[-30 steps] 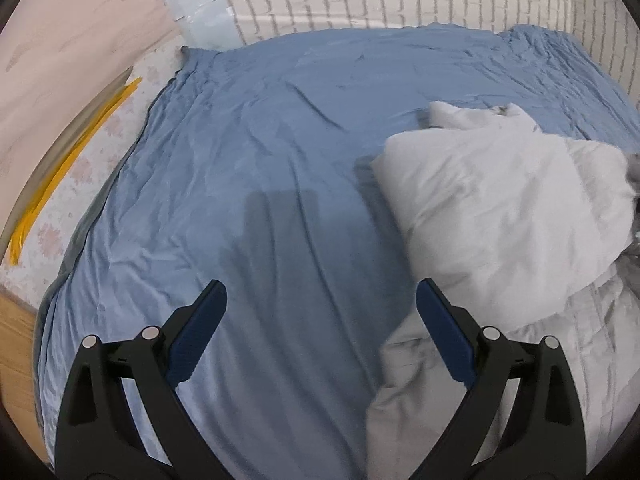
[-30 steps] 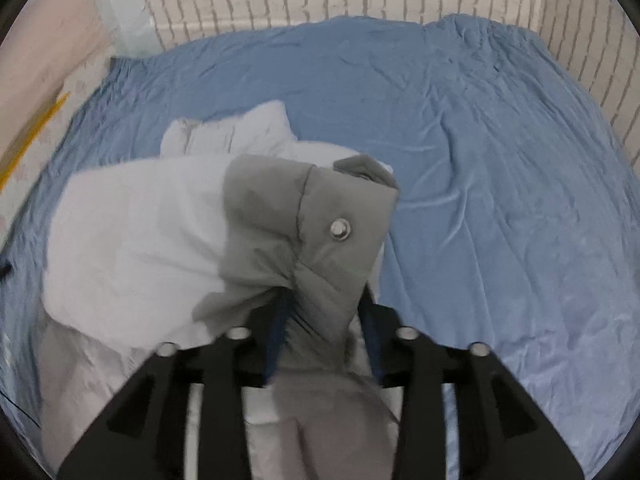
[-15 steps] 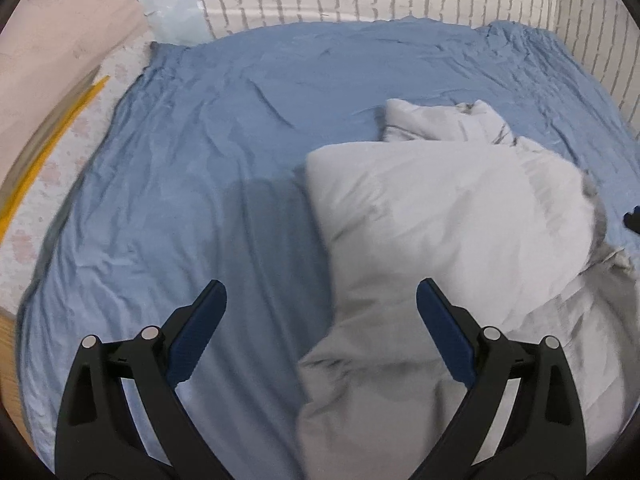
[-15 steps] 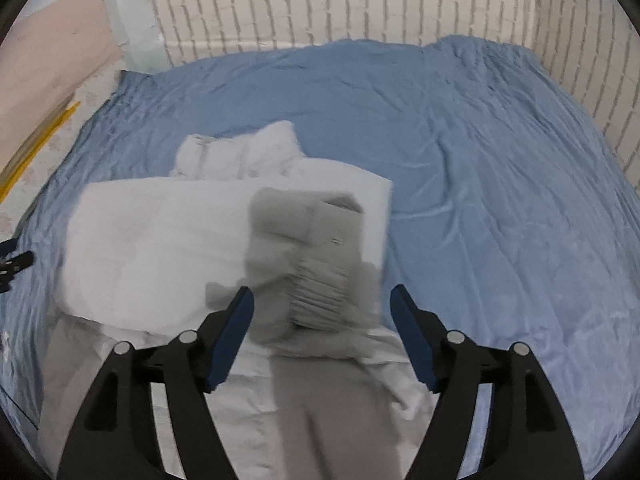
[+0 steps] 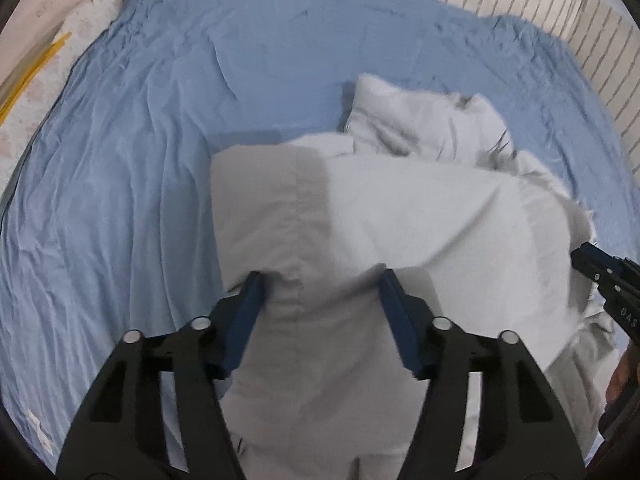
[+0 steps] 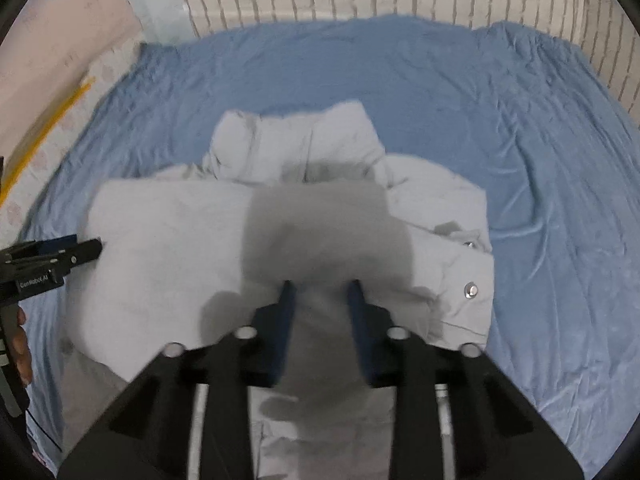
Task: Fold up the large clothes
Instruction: 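Grasp the jacket hem with both grippers and fold it toward the collar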
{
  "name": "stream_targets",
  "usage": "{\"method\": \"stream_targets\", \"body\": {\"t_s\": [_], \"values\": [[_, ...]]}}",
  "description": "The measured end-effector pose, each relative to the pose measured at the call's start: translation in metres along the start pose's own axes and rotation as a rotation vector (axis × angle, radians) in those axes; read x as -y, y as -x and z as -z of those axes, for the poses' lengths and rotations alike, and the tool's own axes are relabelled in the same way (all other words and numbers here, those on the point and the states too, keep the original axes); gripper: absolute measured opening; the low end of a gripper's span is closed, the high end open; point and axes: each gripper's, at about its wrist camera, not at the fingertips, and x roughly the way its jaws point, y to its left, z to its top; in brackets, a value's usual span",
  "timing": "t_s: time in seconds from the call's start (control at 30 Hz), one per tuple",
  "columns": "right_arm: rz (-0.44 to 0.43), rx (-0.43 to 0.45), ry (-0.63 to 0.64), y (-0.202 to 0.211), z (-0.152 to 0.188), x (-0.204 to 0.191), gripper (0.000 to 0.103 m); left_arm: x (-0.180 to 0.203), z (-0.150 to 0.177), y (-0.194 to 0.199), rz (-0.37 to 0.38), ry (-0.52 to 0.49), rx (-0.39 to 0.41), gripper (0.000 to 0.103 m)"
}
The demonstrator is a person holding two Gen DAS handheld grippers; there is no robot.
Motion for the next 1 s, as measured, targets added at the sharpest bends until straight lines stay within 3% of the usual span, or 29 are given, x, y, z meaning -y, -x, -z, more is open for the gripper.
{"method": "stream_targets", "body": {"t_s": [0.23,0.53,1.0], "values": [[-0.04,-0.07,-0.026,-0.03,0.021,0.01,0.019,0.001,0.021,-0.028,-0.013,-0.031,-0.004,0.062],[0.016,-0.106,0.03,-0.057,0.014,-0.002,0.019,0.0,0.009,-0.054,-0.029,-0.051,-0.064,0.065],[0.021,-0.157,0.049,-0.079,0.006,-0.005,0.019,0.003,0.002,-0.073,-0.072,-0.085,-0.115,0.066]]}}
